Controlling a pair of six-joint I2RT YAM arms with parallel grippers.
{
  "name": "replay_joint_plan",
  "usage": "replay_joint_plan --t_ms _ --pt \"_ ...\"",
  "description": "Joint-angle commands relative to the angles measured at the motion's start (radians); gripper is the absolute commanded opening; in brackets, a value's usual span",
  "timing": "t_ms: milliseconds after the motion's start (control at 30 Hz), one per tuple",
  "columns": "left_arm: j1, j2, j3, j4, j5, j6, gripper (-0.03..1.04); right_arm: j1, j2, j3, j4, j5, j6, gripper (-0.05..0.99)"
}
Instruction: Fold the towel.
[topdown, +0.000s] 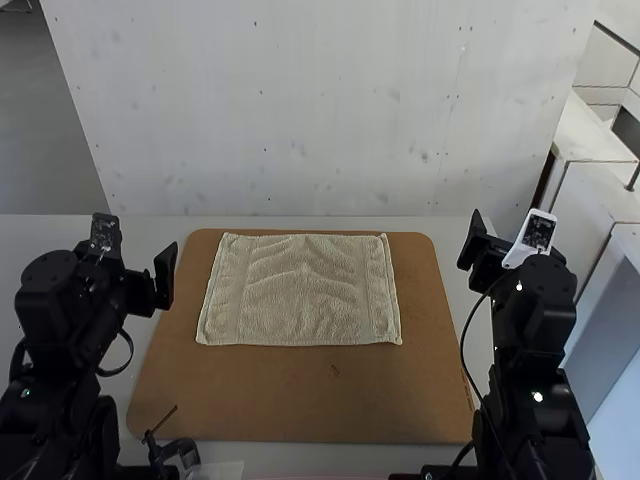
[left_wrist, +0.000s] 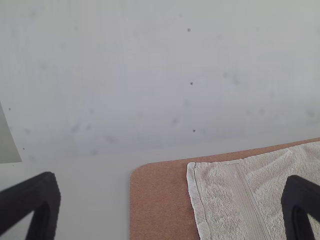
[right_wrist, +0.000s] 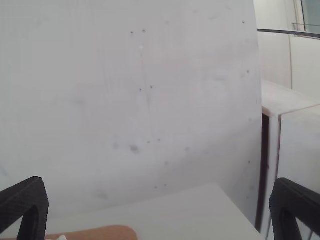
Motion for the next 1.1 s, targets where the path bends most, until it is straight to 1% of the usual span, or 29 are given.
replay_joint_plan --t_ms 0,167,200,233,267,333,400,467,500,533,567,600,633,667,733,767,800,833,900,967,1000,1033,1067 --pt "-0.001 -0.010 -0.024 0.007 0.008 0.003 0.99 -0.009 -0.004 -0.011 0.010 0.017 -0.008 0.97" --pt "0.000 -0.010 -0.024 0.007 0.009 0.001 1.00 -0.009 -0.002 -0.011 0.010 0.017 -0.008 0.97" --pt "0.000 -0.012 -0.024 0.007 0.034 -0.004 1.00 -0.009 -0.004 -0.011 0.010 0.015 -0.008 0.97" --pt "0.000 -0.010 -0.024 0.010 0.066 0.003 1.00 -0.009 -0.004 -0.011 0.010 0.017 -0.008 0.97" --pt "0.002 -0.012 -0.024 0.009 0.069 0.001 1.00 -0.009 -0.004 -0.011 0.009 0.017 -0.008 0.97" --pt "0.000 -0.010 -0.024 0.015 0.065 0.009 0.99 -0.007 -0.004 -0.011 0.012 0.015 -0.008 0.97" --pt "0.002 -0.010 -0.024 0.015 0.066 0.004 0.98 -0.007 -0.004 -0.011 0.013 0.014 -0.006 0.97" --pt "0.002 -0.010 -0.024 0.015 0.065 0.003 0.98 -0.007 -0.002 -0.011 0.056 0.011 -0.008 0.97" --pt "0.002 -0.009 -0.024 0.030 0.045 -0.001 0.98 -0.007 -0.004 -0.011 0.081 0.009 -0.015 0.97" --pt "0.000 -0.009 -0.025 0.062 0.017 -0.004 0.98 -0.007 -0.004 -0.011 0.111 0.009 -0.014 0.97" --pt "-0.001 -0.010 -0.025 0.150 0.019 -0.016 0.98 -0.007 -0.005 -0.011 0.168 -0.015 -0.045 0.97" --pt "-0.001 -0.010 -0.025 0.219 0.019 -0.016 0.98 -0.004 -0.007 -0.013 0.200 -0.021 -0.114 0.97" --pt "0.003 -0.009 -0.022 0.409 0.023 -0.004 0.96 -0.001 -0.008 0.009 0.202 -0.051 -0.210 0.97" --pt "0.003 -0.009 -0.005 0.441 0.085 0.052 0.96 0.000 -0.008 0.047 0.147 -0.083 -0.210 0.97" --pt "0.000 -0.015 0.021 0.446 0.095 0.058 0.96 0.008 0.015 0.084 0.145 -0.094 -0.210 0.97" --pt "-0.001 -0.014 0.045 0.449 0.098 0.064 0.96 0.008 0.052 0.110 0.150 -0.109 -0.209 0.97" --pt "-0.001 0.026 0.073 0.461 0.098 0.065 0.96 0.010 0.108 0.141 0.150 -0.117 -0.201 0.97" --pt "-0.001 0.128 0.117 0.484 0.097 0.056 0.96 0.014 0.199 0.188 0.156 -0.140 -0.187 0.97" --pt "-0.015 0.329 0.209 0.496 0.094 0.033 0.96 0.023 0.374 0.271 0.184 -0.189 -0.170 0.97" --pt "-0.023 0.490 0.277 0.495 0.085 0.033 0.96 0.023 0.546 0.352 0.203 -0.216 -0.170 0.97" --pt "-0.023 0.575 0.314 0.487 0.075 0.035 0.96 0.019 0.650 0.409 0.188 -0.238 -0.170 0.97" --pt "-0.023 0.706 0.366 0.435 0.068 0.033 0.96 0.013 0.809 0.503 0.141 -0.278 -0.169 0.97" --pt "-0.021 0.819 0.403 0.407 0.063 0.033 0.96 0.014 0.954 0.592 0.078 -0.307 -0.169 0.97"
